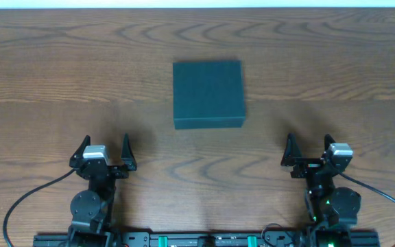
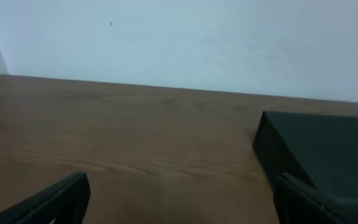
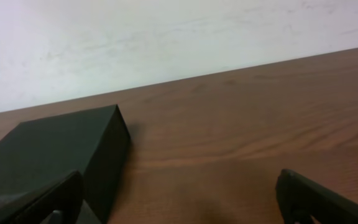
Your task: Pack container
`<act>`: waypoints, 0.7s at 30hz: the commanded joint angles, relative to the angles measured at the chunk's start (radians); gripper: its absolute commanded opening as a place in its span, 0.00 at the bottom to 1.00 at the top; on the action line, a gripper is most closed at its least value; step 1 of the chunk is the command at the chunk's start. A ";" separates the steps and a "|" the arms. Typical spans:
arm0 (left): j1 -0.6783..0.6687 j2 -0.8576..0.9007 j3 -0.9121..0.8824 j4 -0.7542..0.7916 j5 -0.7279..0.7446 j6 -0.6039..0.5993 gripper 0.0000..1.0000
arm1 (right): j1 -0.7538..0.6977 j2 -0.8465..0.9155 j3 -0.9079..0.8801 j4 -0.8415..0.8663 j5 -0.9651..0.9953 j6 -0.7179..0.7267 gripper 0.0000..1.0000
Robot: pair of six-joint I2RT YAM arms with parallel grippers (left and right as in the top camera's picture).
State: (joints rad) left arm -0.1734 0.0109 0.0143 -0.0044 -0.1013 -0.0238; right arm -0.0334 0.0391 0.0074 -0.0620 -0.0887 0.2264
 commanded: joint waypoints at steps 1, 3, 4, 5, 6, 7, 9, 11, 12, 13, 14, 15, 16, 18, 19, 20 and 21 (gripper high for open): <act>0.008 -0.008 -0.010 -0.066 0.014 0.053 0.95 | -0.008 0.000 -0.002 -0.005 0.010 -0.006 0.99; 0.020 -0.008 -0.010 -0.067 0.014 0.058 0.95 | -0.008 0.000 -0.002 -0.005 0.010 -0.006 0.99; 0.029 -0.008 -0.010 -0.067 0.017 0.058 0.95 | -0.008 0.000 -0.002 -0.005 0.010 -0.006 0.99; 0.035 -0.008 -0.010 -0.067 0.017 0.054 0.95 | -0.008 0.000 -0.002 -0.005 0.010 -0.006 0.99; 0.039 -0.007 -0.010 -0.067 0.019 0.053 0.95 | -0.008 0.000 -0.002 -0.005 0.010 -0.006 0.99; 0.041 -0.006 -0.010 -0.068 0.027 0.052 0.95 | -0.008 0.000 -0.002 -0.005 0.010 -0.006 0.99; 0.041 -0.005 -0.010 -0.068 0.044 0.044 0.95 | -0.008 0.000 -0.002 -0.005 0.010 -0.006 0.99; 0.041 -0.005 -0.010 -0.067 0.042 0.045 0.95 | -0.008 0.000 -0.002 -0.005 0.010 -0.006 0.99; 0.041 -0.005 -0.010 -0.067 0.043 0.046 0.95 | -0.008 0.000 -0.002 -0.005 0.010 -0.006 0.99; 0.041 -0.005 -0.010 -0.067 0.043 0.046 0.95 | -0.008 0.000 -0.002 -0.005 0.010 -0.006 0.99; 0.041 -0.005 -0.010 -0.067 0.043 0.046 0.95 | -0.008 0.000 -0.002 -0.006 0.010 -0.006 0.99; 0.041 -0.005 -0.010 -0.067 0.043 0.046 0.95 | -0.008 0.000 -0.002 -0.005 0.010 -0.006 0.99; 0.041 -0.005 -0.010 -0.067 0.043 0.046 0.95 | -0.008 0.000 -0.002 -0.005 0.010 -0.006 0.99; 0.041 -0.005 -0.010 -0.067 0.043 0.046 0.95 | -0.008 0.000 -0.002 -0.005 0.010 -0.006 0.99; 0.041 -0.005 -0.010 -0.067 0.043 0.046 0.95 | -0.008 0.000 -0.002 -0.005 0.010 -0.006 0.99; 0.041 -0.005 -0.010 -0.067 0.043 0.046 0.95 | -0.008 0.000 -0.002 -0.005 0.010 -0.006 0.99; 0.041 -0.005 -0.010 -0.067 0.043 0.046 0.95 | -0.008 0.000 -0.002 -0.005 0.010 -0.006 0.99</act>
State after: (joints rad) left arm -0.1383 0.0109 0.0212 -0.0200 -0.0589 0.0067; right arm -0.0334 0.0391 0.0074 -0.0620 -0.0887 0.2268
